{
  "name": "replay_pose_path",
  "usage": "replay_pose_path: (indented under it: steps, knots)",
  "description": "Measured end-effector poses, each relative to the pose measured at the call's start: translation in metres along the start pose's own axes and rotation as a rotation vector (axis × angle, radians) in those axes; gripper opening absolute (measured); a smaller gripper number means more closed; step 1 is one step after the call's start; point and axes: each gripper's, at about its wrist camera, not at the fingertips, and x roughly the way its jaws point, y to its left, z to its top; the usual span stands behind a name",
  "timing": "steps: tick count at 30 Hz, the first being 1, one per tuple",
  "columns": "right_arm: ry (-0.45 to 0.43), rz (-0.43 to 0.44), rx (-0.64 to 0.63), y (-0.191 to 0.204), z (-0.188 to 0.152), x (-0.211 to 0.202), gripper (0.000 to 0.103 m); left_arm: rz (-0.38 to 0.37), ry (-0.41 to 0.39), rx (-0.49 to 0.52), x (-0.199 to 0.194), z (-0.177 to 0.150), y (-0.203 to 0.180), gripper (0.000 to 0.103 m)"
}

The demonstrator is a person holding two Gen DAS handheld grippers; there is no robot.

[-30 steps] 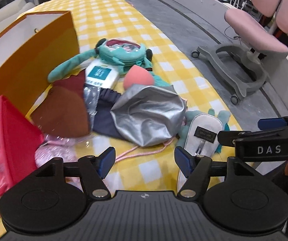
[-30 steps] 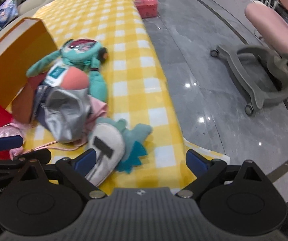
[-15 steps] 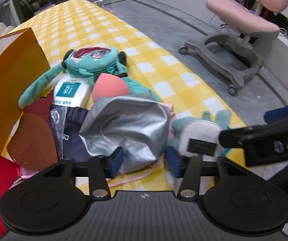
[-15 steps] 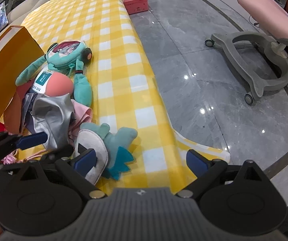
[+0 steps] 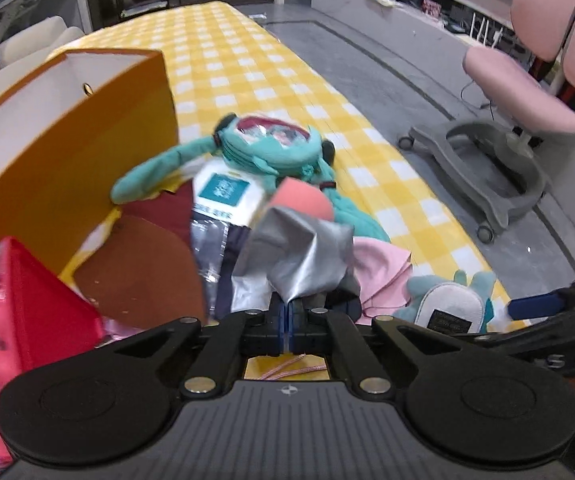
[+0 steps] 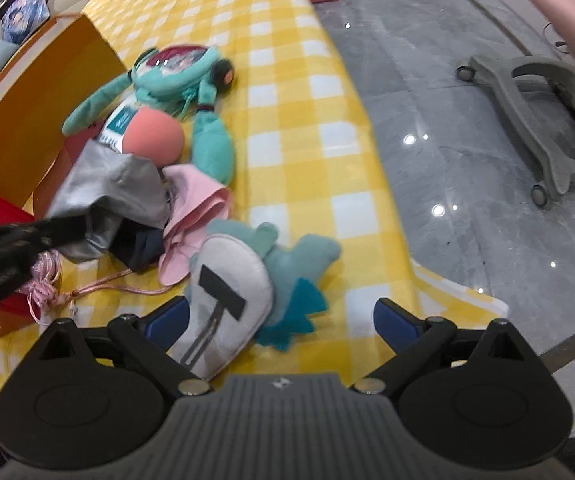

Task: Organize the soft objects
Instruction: 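Grasp the silver fabric pouch with the left tool while the right tool grasps the white-and-teal plush, then carry the silver pouch and white plush in both tools over the orange box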

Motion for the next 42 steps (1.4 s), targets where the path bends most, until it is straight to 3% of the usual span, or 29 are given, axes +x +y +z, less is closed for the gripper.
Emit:
replay_pose_path:
  steps: [3,5,6,11,17,32,42]
  knots:
    - [0.004,0.005,-0.004,0.003,0.004,0.007,0.084,-0.001,-0.009,-0.024,-0.010,0.000,0.006,0.002]
    - [-0.001,0.005,-0.011,0.004,0.004,0.009,0.065,0.000,-0.012,-0.044,-0.015,0.000,0.010,0.002]
    - [-0.012,0.022,-0.009,0.004,0.004,0.007,0.060,0.002,-0.014,-0.055,-0.017,-0.001,0.012,0.002]
    - [-0.045,0.051,-0.010,0.004,0.000,-0.007,0.040,0.002,-0.021,-0.075,-0.025,-0.006,0.016,0.002]
    - [-0.086,0.105,-0.009,0.005,-0.007,-0.028,0.024,-0.006,-0.057,-0.072,-0.043,-0.010,0.016,0.002]
    - [-0.201,0.132,-0.031,0.023,-0.017,-0.085,0.019,-0.001,-0.154,-0.114,-0.093,-0.012,0.034,0.002]
    - [-0.231,0.092,-0.140,0.054,-0.016,-0.109,0.019,-0.025,-0.200,-0.084,-0.119,-0.002,0.037,0.002]
